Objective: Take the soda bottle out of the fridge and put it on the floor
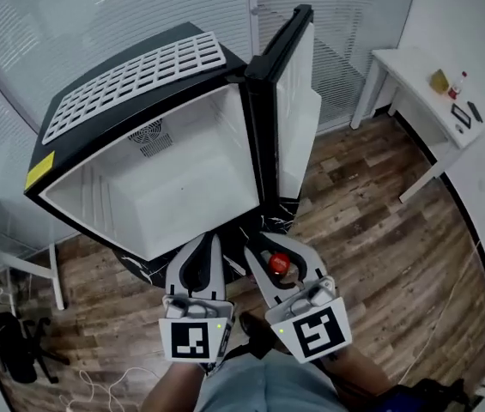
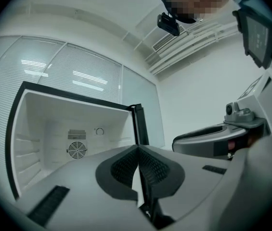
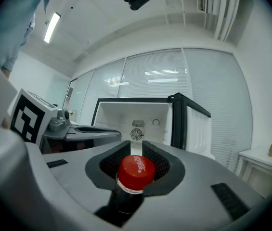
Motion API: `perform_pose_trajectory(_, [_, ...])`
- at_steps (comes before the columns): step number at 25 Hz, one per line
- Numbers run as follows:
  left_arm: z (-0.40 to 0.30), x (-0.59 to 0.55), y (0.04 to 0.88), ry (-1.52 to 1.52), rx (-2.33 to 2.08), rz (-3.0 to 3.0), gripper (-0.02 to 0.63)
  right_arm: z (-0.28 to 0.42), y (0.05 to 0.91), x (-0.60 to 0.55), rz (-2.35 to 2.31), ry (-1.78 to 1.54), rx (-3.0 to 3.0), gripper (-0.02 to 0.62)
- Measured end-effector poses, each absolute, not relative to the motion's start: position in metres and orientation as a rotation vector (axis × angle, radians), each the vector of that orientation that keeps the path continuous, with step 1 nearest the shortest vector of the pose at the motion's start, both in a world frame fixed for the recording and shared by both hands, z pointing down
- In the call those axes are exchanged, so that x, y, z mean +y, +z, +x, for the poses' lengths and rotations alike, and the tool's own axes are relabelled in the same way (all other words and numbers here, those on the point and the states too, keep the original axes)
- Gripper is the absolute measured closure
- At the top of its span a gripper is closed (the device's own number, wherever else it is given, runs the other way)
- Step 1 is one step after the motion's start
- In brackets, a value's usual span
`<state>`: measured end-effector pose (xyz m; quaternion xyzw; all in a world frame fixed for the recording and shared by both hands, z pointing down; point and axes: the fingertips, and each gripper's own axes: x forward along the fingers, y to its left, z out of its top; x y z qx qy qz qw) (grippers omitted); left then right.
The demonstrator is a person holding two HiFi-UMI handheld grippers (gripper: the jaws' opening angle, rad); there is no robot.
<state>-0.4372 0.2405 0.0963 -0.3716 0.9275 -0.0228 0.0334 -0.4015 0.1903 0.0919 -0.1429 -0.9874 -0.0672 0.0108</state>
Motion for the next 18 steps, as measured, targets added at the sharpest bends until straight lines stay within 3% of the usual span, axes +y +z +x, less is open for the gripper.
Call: perform_pose_trajectory(18, [-0.186,0.003,0.098,-0.023,2.452,-1.856,0.589,-0.126,0.111,-0.034,0.38,-0.252,-2.971,0.505])
